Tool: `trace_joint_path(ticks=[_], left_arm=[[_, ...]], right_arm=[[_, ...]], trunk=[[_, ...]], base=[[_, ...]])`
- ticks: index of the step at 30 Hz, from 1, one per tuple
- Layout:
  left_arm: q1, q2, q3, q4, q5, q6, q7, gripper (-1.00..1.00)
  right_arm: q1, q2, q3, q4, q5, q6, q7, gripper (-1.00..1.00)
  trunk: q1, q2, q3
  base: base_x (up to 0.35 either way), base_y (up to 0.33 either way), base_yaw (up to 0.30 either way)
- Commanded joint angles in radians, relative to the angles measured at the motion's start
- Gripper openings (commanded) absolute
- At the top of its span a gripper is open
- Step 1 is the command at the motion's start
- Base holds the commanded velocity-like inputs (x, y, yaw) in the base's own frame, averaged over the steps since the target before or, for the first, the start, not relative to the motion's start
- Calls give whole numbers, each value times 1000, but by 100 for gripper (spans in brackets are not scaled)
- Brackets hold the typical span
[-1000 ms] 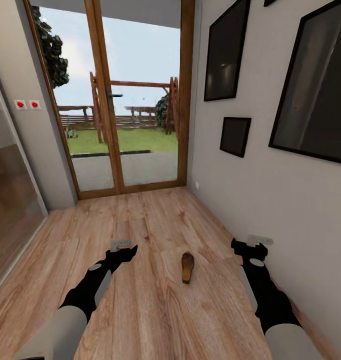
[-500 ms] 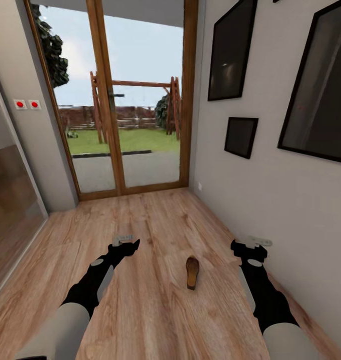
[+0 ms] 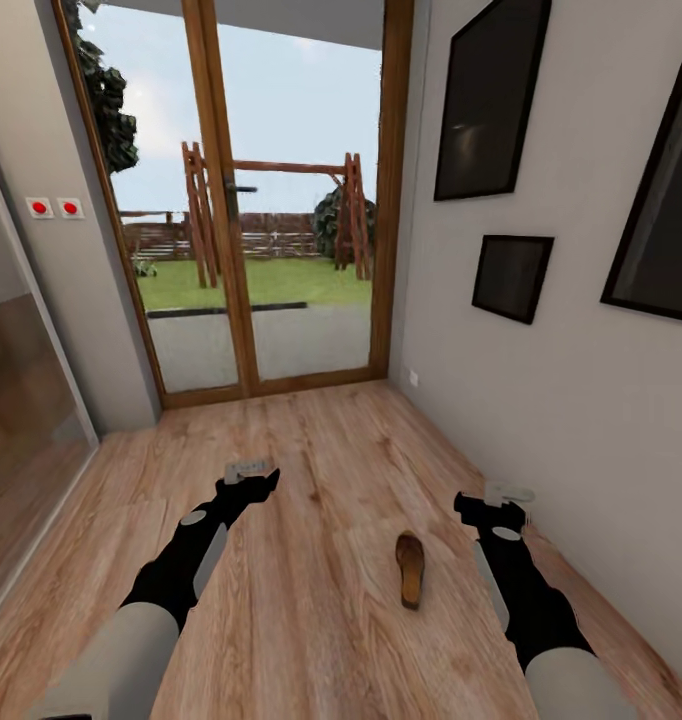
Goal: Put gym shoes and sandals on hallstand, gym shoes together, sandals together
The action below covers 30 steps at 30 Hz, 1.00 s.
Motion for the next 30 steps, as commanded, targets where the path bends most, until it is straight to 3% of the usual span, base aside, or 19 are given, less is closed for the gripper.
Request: trace_joint_path(ticks=[1,10,11,22,30], left_arm=[[0,-1,1,-1,2,8,-9,100],[0,-1,-46,0,3,8,-9,100],[0,-1,-50,0,3,8,-9,100],[0,-1,-53,1,3,8,-9,100],[0,-1,-54,1,2,8,-8,100]], right_arm=[[0,0,-2,4,3,7,5,100],[0,0,-1,55,2,7,55,100],[0,0,1,69,2,7,225,100],[0,1,3,70,3,7,226,100],[0,1,0,69,3,7,223,100]], trunk=[[0,0,-1],[0,0,-1],[0,0,-1],[0,0,-1],[0,0,-1]], base=[[240,214,0],[240,214,0],[240,214,0],[250,206,0],[250,48,0]])
